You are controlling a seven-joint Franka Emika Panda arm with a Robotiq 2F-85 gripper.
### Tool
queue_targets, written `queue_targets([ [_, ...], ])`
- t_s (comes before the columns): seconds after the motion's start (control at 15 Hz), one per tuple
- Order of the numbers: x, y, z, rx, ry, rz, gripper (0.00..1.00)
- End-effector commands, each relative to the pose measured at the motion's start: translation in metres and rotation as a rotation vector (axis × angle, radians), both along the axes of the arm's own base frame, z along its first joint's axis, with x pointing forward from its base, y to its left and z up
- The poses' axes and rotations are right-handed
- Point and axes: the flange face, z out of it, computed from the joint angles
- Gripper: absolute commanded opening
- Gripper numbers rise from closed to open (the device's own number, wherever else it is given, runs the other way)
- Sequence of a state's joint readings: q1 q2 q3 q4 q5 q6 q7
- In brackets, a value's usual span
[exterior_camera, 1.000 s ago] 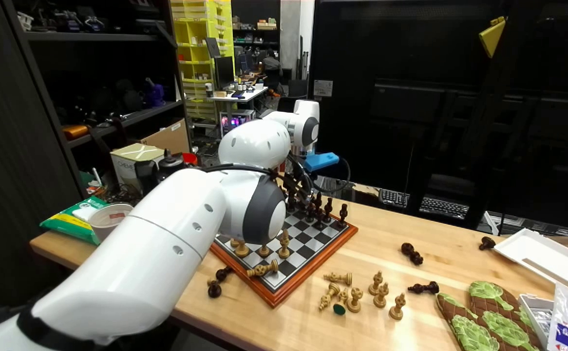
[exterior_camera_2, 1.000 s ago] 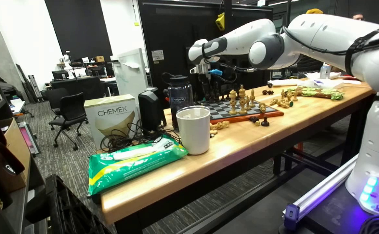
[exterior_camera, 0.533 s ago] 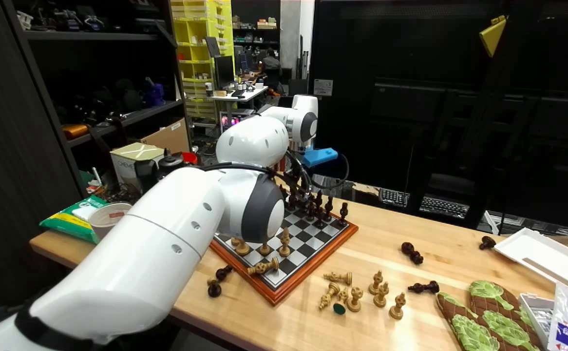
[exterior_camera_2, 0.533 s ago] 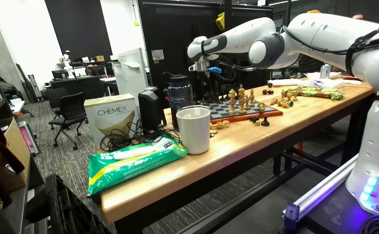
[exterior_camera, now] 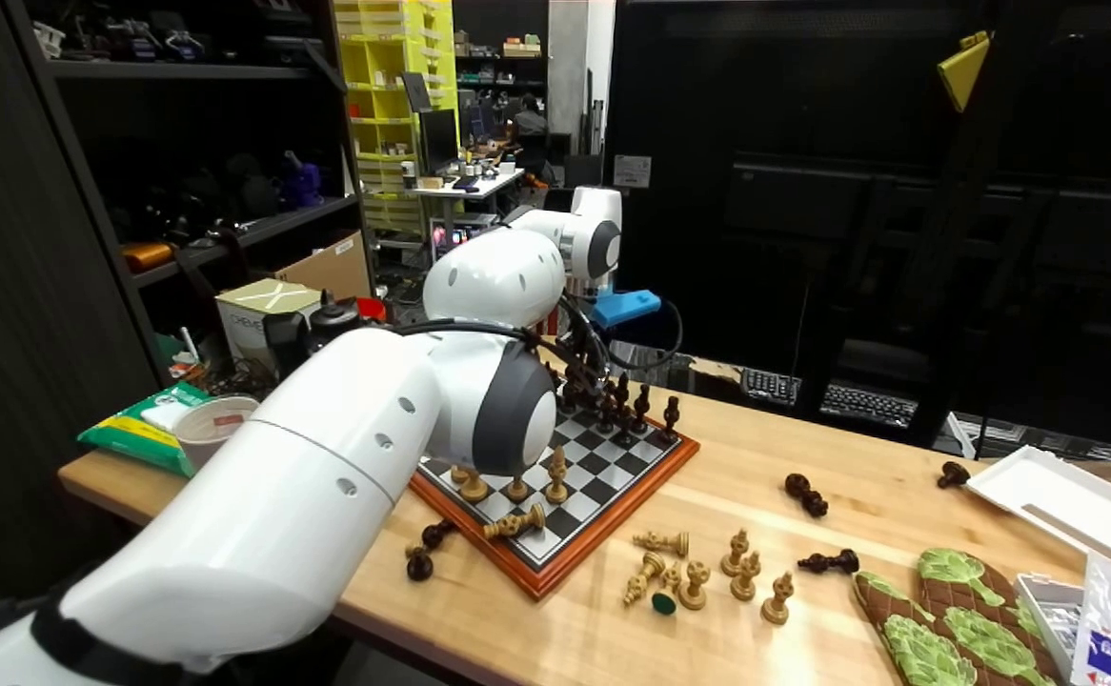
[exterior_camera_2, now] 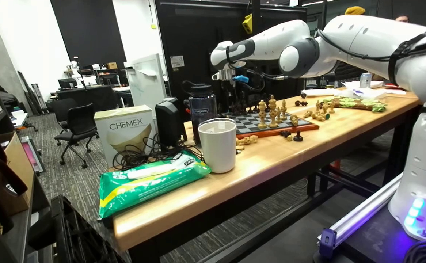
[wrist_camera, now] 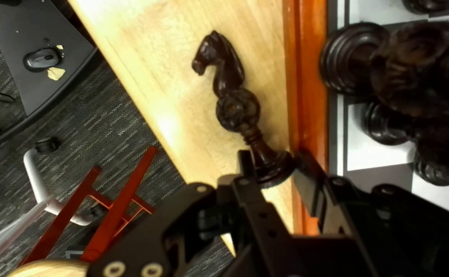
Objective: Put the dark brown chess piece on the board
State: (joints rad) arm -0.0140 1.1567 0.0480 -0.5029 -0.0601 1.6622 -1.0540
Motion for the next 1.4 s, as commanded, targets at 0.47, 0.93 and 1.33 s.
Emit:
queue_targets([
  [0.47, 0.002, 0.012, 0.018, -0.03, -0.04, 0.011, 0.08],
  [0.93, 0.002, 0.022, 0.049, -0.077, -0.087, 0.029, 0.08],
  [1.33, -0.003, 0.032, 0.075, -0.134, -0.1, 0.046, 0.08],
])
